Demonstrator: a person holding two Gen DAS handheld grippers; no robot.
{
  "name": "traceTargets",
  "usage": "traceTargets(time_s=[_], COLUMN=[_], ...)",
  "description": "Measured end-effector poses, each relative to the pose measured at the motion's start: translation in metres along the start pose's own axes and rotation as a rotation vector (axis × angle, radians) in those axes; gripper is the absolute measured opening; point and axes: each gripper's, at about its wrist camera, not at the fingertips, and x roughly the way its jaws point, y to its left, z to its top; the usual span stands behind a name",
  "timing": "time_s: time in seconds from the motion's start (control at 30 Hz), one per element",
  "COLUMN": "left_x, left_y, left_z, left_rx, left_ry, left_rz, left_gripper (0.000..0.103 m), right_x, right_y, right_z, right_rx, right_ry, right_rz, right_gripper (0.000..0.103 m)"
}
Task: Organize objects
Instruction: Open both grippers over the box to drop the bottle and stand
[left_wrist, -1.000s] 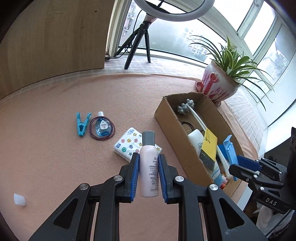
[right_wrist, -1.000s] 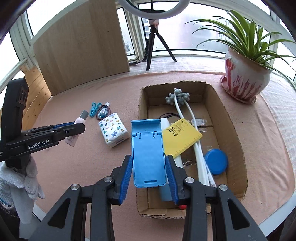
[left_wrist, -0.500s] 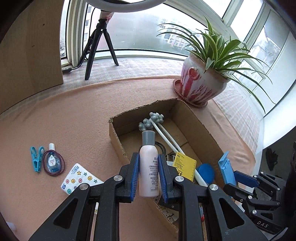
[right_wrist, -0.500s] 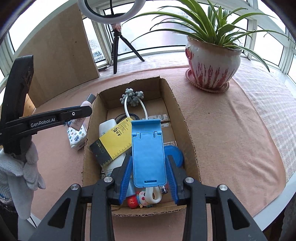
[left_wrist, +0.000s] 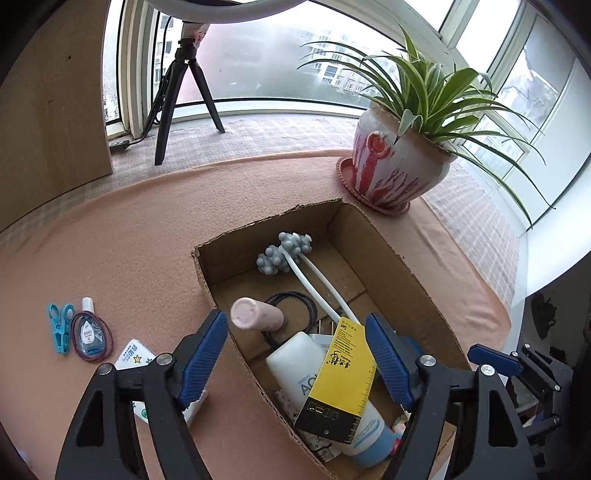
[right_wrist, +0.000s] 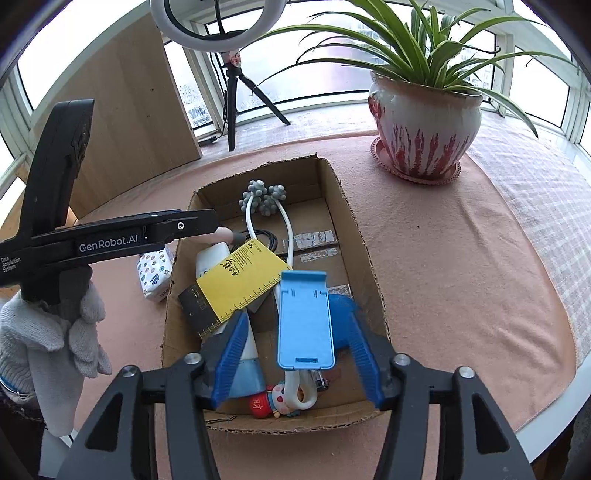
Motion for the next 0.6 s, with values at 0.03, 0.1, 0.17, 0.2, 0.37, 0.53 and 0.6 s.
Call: traceTargets(time_s=[0.03,0.1,0.17,0.2,0.37,0.53,0.6], left_x=[-0.002,-0.006,-0.011,-0.014,-0.030,-0.051,-0.059], left_y=[0.002,0.006,0.012,0.015,0.037,0.071,0.085], left_z=[0.000,-0.001,-0.003,-0.005,-0.014,-0.032,-0.043], left_rx=[0.001,-0.006,-0.014,-0.019,-0.045,-0.102,-0.114], left_ry=[0.002,-0.005,-0.010,-0.012,-0.020,-0.021,-0.014], left_rz=[0.001,0.011,0.015,0.018,0.050,0.095,0.123], left_gripper=[0.080,0.080,0.080,0.080,0.080,0.080,0.080], right_x=[-0.001,-0.003,-0.003,-0.003,-0.003,-0.001,0.001], right_y=[0.002,0.008,0.011,0.013,0.023,0.037,0.045], right_z=[-0.001,-0.001,0.000,0.000,0.004,0.009,0.013], right_rx=[-0.009,-0.029,-0.029,-0.027,-0.030,-0.030,-0.029], right_ry=[-0.010,-0.022,-0.018,-0.018,-0.020,-0.018,-0.013], right_rz=[-0.006,-0.013,-0.001,0.005,0.030,0.072,0.104], right_gripper=[0.071,0.071,0.071,0.071,0.071,0.071,0.071])
